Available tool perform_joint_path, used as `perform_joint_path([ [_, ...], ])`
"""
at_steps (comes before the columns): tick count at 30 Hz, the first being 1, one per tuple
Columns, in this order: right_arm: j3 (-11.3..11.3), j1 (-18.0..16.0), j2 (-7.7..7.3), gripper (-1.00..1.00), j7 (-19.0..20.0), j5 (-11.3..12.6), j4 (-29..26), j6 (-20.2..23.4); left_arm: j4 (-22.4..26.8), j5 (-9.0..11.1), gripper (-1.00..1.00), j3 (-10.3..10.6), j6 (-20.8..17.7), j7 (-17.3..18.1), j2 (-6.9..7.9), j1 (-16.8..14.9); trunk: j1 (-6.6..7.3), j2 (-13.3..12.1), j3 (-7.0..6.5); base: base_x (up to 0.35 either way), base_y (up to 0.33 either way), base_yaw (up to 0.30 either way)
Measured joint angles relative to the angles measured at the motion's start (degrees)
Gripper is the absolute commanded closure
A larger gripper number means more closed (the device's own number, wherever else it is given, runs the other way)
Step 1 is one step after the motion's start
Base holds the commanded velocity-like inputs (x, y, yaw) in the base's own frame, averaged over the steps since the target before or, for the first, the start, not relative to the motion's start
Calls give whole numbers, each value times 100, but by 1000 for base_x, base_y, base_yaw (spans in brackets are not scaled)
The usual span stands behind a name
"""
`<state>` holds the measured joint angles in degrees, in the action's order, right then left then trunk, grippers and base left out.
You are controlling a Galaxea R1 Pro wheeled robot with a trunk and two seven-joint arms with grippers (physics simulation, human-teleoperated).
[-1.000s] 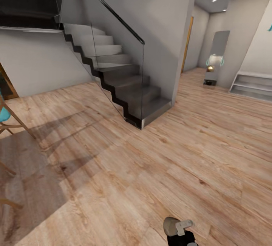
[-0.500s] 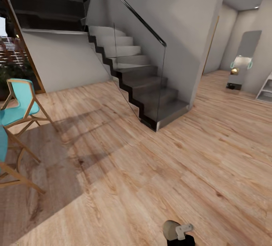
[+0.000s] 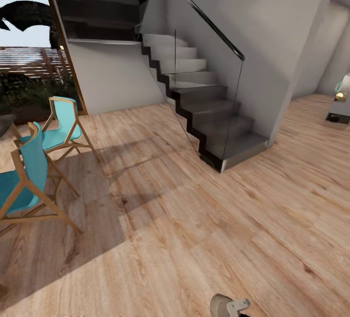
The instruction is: Place each of the two pumpkins and all three candles from the living room inside a cabinet in the living room (use any cabinet), then make sure every cabinet is closed, and position the cauldron so it is next to a table in the living room.
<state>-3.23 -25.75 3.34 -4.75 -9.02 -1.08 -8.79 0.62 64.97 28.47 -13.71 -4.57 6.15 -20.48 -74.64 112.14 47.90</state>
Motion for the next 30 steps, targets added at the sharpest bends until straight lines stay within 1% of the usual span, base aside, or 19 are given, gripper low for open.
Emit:
perform_joint_path([
  [19,-6,6,-6,100,-39,-9,-21,53,0,-11,-100,9,0,-9,0,0,0,0,19,0,0,291],
  [22,-33,10,-25,100,-34,3,52,57,-21,13,-100,0,64,19,43,32,0,0,24,0,0,0],
  [30,-34,9,-4,100,-50,19,82,51,-9,14,-100,0,321,17,35,103,0,0,24,0,0,3],
])
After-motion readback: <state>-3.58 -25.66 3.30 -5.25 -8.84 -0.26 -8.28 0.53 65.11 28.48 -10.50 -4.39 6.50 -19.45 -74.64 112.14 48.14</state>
